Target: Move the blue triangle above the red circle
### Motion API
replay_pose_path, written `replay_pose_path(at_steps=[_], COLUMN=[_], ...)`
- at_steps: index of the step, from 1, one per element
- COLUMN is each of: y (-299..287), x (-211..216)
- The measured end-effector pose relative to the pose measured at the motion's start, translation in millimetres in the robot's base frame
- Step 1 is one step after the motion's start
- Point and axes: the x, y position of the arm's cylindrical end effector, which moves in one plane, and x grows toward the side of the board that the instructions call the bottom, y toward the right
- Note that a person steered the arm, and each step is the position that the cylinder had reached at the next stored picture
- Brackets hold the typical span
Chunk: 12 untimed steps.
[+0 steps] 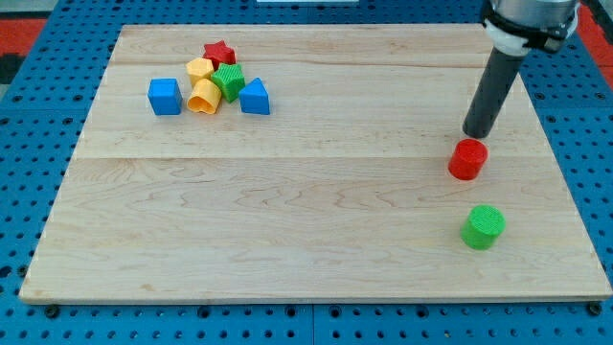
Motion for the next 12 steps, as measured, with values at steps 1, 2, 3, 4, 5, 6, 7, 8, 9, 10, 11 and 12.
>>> replay_pose_path(at_steps=[1, 2, 3, 4, 5, 6, 7, 8, 9, 10, 11, 12], y=[-4, -47, -166, -275, -342, -448, -445, -383, -299, -244, -188, -226], x=[19, -42, -45, -22, -11, -30, -88, -96, -88, -64, -51, -54])
